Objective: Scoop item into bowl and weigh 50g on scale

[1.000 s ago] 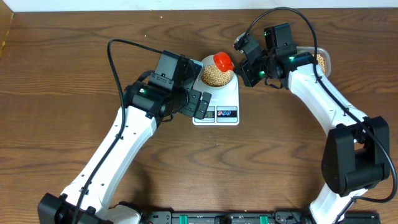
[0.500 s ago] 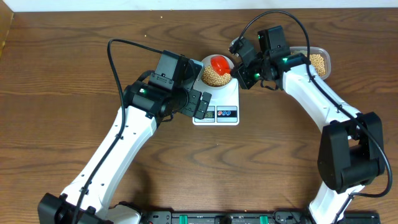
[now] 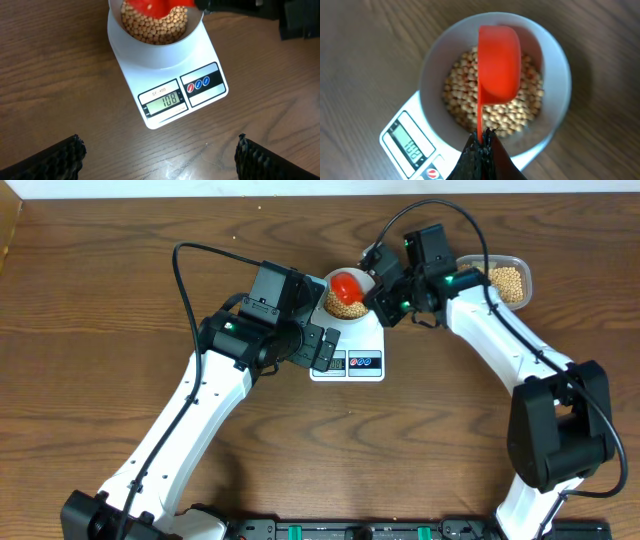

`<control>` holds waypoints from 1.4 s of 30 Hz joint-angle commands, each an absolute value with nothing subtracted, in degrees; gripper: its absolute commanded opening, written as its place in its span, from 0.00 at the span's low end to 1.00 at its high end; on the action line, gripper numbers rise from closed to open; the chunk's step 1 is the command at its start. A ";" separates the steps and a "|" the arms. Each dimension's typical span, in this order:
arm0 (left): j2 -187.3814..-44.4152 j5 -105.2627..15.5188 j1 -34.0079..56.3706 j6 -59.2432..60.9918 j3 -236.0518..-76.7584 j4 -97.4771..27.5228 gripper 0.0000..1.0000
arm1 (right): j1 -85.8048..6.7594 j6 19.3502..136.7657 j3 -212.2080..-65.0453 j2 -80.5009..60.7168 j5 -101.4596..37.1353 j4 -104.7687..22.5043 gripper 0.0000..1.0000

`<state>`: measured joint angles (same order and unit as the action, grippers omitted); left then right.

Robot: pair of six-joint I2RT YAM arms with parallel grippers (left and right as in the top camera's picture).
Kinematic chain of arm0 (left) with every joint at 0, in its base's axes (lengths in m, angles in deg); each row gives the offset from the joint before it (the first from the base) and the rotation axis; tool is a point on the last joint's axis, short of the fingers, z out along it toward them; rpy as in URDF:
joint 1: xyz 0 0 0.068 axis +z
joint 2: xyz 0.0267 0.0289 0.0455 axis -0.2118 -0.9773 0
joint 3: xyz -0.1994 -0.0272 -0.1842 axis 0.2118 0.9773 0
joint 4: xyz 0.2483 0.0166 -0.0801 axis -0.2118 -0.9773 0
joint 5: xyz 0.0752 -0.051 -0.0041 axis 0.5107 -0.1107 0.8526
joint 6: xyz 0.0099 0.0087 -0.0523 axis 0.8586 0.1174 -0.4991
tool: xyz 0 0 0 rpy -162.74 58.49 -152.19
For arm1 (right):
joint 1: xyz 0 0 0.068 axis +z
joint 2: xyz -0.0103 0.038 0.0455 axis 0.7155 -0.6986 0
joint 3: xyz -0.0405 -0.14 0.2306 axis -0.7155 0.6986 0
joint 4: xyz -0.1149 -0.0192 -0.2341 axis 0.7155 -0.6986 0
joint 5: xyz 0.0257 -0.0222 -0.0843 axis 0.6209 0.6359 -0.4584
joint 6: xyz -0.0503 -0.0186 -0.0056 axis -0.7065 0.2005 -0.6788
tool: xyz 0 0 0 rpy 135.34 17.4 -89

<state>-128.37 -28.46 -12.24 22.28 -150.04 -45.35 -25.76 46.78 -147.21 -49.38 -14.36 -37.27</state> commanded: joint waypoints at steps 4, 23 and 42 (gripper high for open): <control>-128.15 -27.69 -12.00 22.26 -149.48 -45.33 0.98 | -25.17 46.43 -148.21 -50.80 -14.12 -37.49 0.01; -128.15 -27.69 -12.00 22.26 -149.50 -45.33 0.98 | -27.67 49.36 -148.23 -50.78 -3.74 -37.69 0.01; -128.15 -27.69 -12.00 22.26 -149.50 -45.33 0.98 | -35.45 51.96 -148.39 -47.98 9.73 -37.65 0.01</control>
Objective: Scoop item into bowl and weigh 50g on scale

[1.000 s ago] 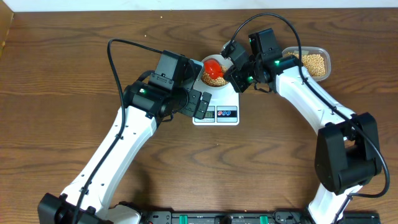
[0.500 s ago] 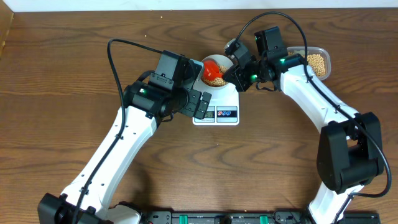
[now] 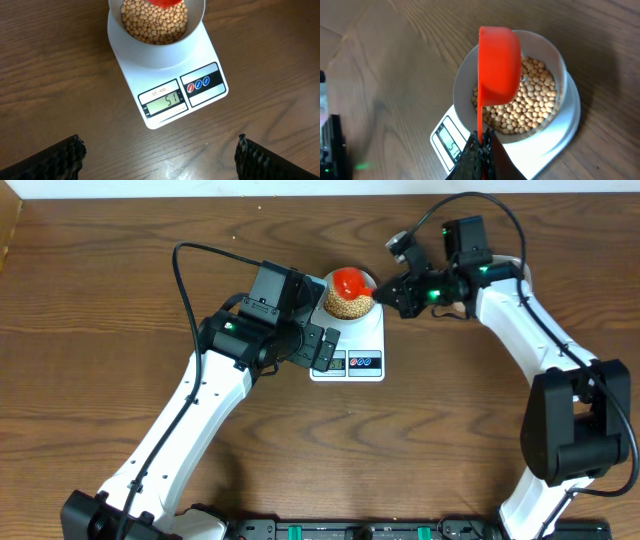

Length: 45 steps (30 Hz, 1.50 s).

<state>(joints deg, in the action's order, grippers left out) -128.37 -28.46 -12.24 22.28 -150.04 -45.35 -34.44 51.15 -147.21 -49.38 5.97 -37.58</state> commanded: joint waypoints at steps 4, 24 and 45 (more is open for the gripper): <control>-128.15 -27.69 -12.00 22.26 -149.50 -45.33 0.98 | -35.69 51.92 -148.39 -46.97 9.66 -37.62 0.01; -128.15 -27.69 -12.00 22.26 -149.50 -45.33 0.98 | -27.25 51.26 -148.28 -48.20 -14.64 -37.91 0.01; -128.15 -27.69 -12.00 22.26 -149.50 -45.33 0.98 | -23.93 50.15 -148.25 -49.18 -17.18 -38.67 0.01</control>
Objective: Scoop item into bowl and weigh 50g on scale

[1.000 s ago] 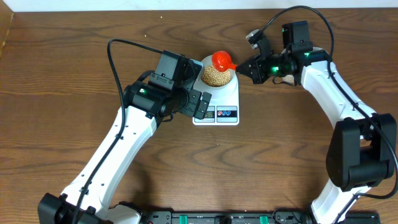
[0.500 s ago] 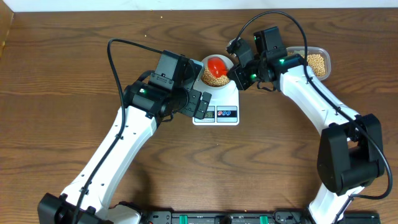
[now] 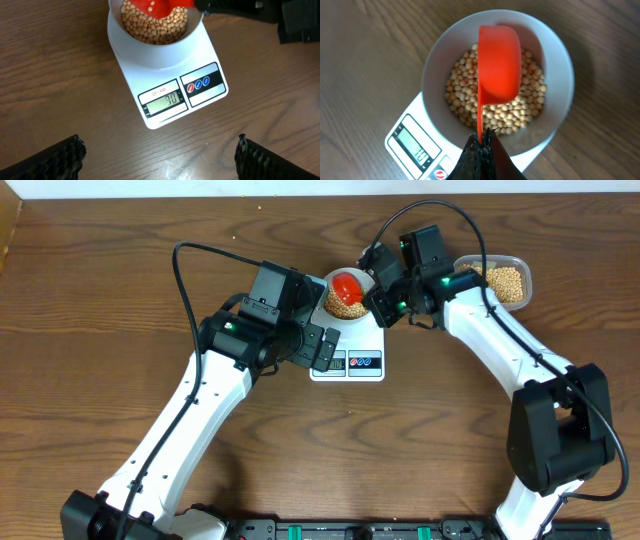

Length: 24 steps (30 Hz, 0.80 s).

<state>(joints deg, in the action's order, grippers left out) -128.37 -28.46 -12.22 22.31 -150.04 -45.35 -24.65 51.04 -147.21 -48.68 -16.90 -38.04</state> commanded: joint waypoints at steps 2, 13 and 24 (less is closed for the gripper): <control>-128.15 -27.69 -12.00 22.26 -149.48 -45.33 0.98 | -23.84 50.17 -148.25 -49.18 -17.11 -39.29 0.01; -128.15 -27.69 -12.00 22.26 -149.50 -45.33 0.98 | -24.58 50.21 -148.25 -49.18 -10.78 -39.20 0.01; -128.15 -27.69 -12.00 22.26 -149.50 -45.33 0.98 | -27.36 51.11 -148.28 -49.18 -5.68 -39.20 0.01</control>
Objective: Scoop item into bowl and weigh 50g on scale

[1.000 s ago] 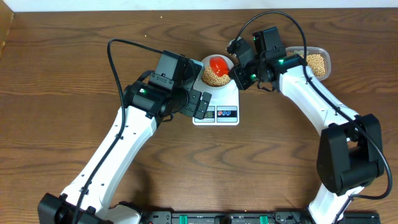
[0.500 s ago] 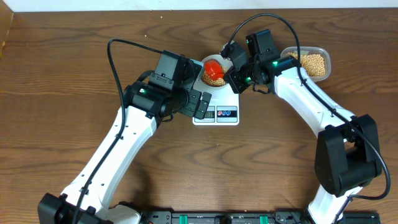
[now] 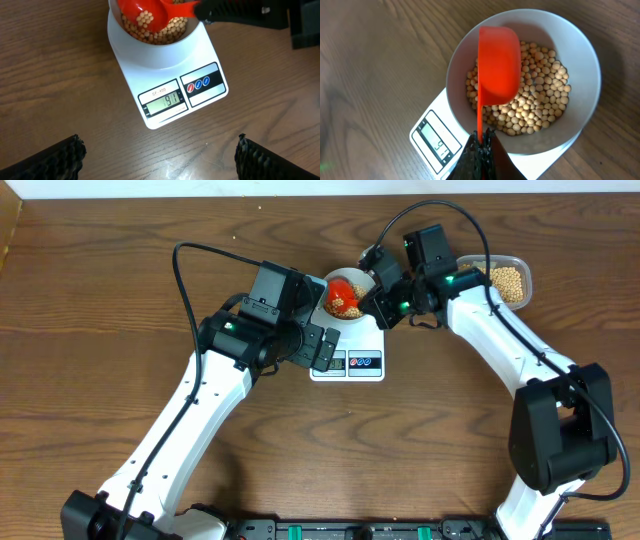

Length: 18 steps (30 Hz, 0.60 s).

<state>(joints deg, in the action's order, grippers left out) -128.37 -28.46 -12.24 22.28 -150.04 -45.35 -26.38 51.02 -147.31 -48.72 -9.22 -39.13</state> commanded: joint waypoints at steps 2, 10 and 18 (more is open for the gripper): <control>-128.15 -27.69 -12.00 22.26 -149.50 -45.33 0.98 | -28.15 51.13 -148.28 -49.18 -3.30 -39.20 0.01; -128.15 -27.69 -12.00 22.26 -149.50 -45.33 0.98 | -31.91 51.50 -148.28 -49.16 2.58 -38.98 0.01; -128.15 -27.69 -12.00 22.26 -149.50 -45.33 0.98 | -32.87 51.46 -148.34 -49.01 3.48 -38.94 0.01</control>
